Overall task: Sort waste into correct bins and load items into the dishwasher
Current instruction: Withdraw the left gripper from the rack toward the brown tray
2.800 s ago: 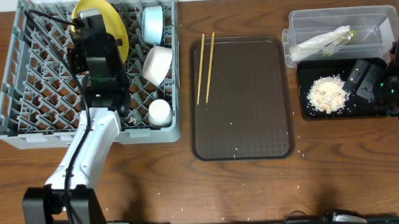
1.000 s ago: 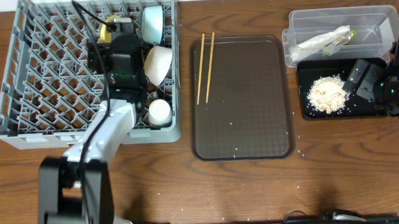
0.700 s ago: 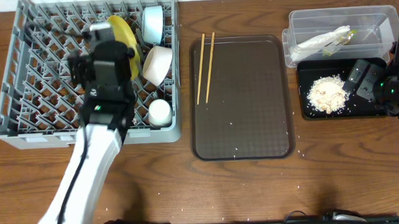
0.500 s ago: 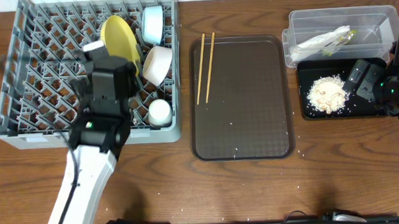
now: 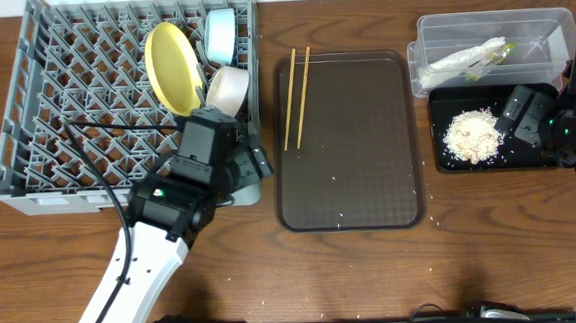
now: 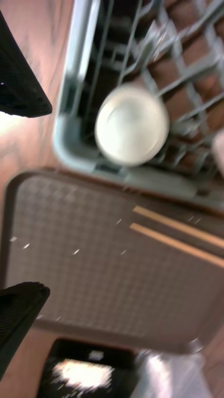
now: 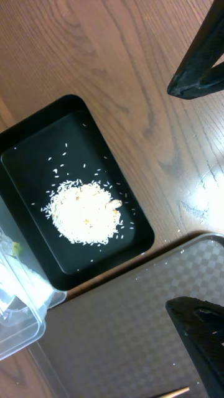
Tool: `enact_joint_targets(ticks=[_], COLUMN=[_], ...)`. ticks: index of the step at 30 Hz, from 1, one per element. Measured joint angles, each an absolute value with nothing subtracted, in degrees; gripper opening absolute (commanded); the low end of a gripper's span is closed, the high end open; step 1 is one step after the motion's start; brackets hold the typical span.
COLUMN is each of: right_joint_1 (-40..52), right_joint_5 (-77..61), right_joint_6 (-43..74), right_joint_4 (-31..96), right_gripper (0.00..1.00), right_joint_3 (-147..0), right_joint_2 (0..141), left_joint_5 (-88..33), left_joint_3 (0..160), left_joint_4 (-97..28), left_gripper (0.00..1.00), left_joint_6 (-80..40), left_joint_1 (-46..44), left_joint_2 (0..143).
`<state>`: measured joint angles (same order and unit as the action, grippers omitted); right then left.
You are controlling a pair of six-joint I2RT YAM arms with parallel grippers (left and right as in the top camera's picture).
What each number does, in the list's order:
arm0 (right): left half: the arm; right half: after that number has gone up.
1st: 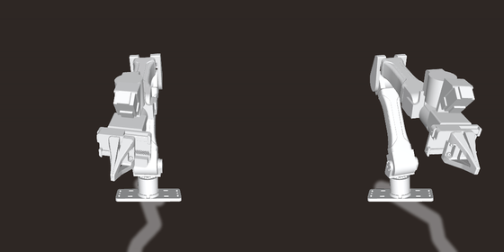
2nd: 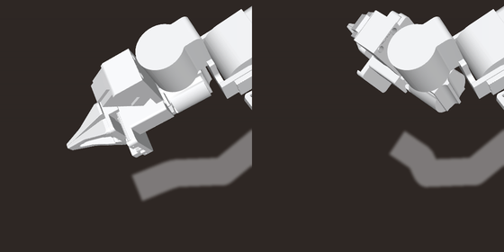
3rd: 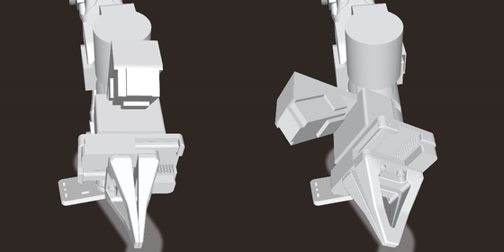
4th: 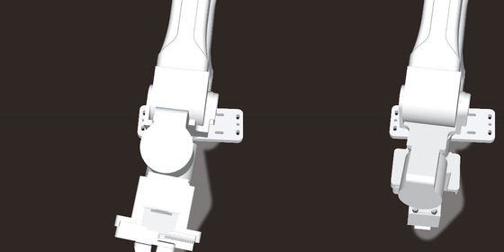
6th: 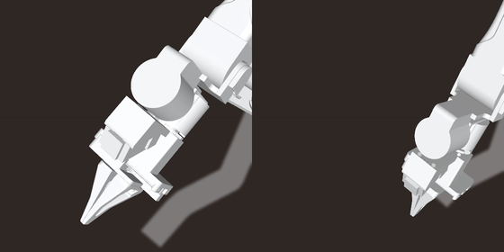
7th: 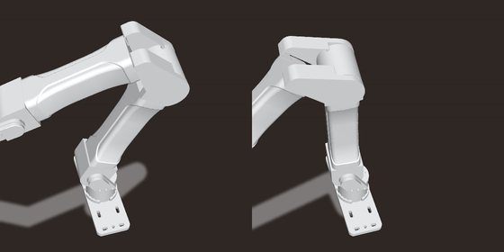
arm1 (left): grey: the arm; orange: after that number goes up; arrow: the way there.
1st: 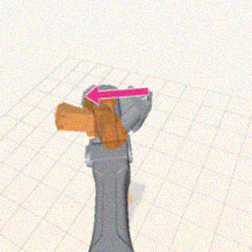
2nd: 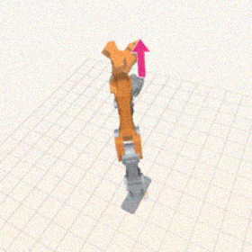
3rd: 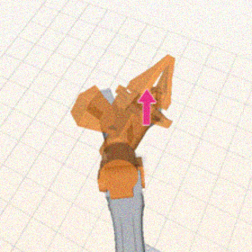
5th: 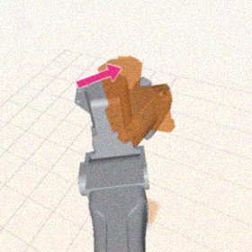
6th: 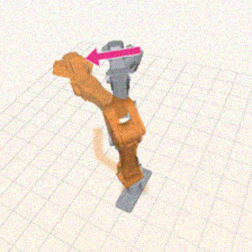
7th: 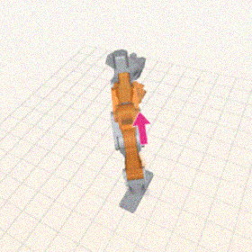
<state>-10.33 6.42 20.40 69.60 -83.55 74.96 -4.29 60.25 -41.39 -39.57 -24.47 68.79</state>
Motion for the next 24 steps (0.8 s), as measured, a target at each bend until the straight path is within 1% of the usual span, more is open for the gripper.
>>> enact_joint_targets(ticks=[9, 17, 24], right_joint_1=[-10.3, -10.3, -10.3], right_joint_5=[6.3, 2.3, -1.7], right_joint_6=[20.4, 20.4, 20.4], right_joint_4=[69.6, 69.6, 69.6], right_gripper=[0.99, 0.99, 0.99], right_joint_3=[-83.5, -83.5, -83.5], right_joint_2=[75.0, 75.0, 75.0], left_joint_5=[-5.7, -5.9, -6.1], left_joint_3=[60.2, 60.2, 60.2], left_joint_4=[-41.4, -43.2, -41.1], left_gripper=[0.87, 0.87, 0.86], left_joint_6=[-42.7, -43.4, -43.5], left_joint_1=[-31.2, -31.6, -31.6], left_joint_2=[68.8, 68.8, 68.8])
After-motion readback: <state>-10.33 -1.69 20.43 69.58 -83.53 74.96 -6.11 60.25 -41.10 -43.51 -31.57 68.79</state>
